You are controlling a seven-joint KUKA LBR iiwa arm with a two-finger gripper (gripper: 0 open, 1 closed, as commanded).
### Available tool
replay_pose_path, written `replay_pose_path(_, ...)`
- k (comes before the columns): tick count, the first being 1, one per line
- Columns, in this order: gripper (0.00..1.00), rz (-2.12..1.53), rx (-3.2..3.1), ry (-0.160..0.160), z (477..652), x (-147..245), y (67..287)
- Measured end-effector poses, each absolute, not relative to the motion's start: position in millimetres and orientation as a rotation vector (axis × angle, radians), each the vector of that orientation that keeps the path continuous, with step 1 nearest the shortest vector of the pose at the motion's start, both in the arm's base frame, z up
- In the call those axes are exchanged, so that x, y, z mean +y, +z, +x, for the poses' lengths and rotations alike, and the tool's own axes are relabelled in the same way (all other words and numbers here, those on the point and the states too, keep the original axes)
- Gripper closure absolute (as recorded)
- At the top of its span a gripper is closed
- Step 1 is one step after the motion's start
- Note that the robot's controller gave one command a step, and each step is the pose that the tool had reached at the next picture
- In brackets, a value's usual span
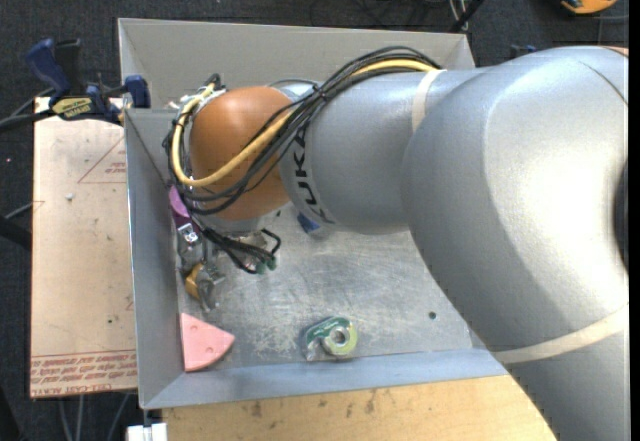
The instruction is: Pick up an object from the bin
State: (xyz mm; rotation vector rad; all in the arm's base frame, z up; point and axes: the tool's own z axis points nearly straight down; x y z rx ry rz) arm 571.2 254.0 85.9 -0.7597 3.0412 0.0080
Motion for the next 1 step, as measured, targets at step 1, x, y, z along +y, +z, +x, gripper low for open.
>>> replay_pose_path(1, 1.0, -0.776, 3.041, 0.003, 566.5, 244.5, 206.1)
